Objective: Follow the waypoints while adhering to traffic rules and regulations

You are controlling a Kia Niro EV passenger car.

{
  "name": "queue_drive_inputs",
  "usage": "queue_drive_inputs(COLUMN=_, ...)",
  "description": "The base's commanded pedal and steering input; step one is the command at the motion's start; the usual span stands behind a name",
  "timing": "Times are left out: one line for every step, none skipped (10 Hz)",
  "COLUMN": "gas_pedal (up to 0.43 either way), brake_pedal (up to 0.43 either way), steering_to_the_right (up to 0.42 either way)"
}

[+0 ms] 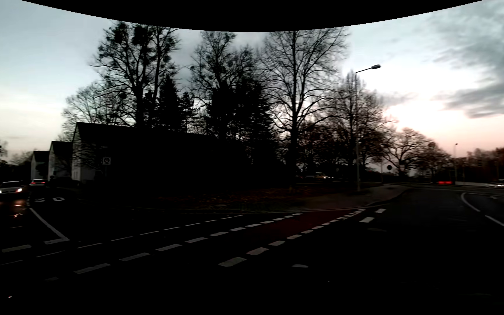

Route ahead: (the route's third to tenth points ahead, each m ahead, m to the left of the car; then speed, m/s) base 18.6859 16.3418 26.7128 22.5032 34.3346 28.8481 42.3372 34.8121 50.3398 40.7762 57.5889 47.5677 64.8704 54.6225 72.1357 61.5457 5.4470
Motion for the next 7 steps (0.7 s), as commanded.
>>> queue_drive_inputs(gas_pedal=0.087, brake_pedal=0.000, steering_to_the_right=-0.390)
queue_drive_inputs(gas_pedal=0.087, brake_pedal=0.000, steering_to_the_right=-0.391)
queue_drive_inputs(gas_pedal=0.087, brake_pedal=0.000, steering_to_the_right=-0.391)
queue_drive_inputs(gas_pedal=0.079, brake_pedal=0.000, steering_to_the_right=-0.391)
queue_drive_inputs(gas_pedal=0.079, brake_pedal=0.000, steering_to_the_right=-0.392)
queue_drive_inputs(gas_pedal=0.067, brake_pedal=0.000, steering_to_the_right=-0.392)
queue_drive_inputs(gas_pedal=0.067, brake_pedal=0.000, steering_to_the_right=-0.392)
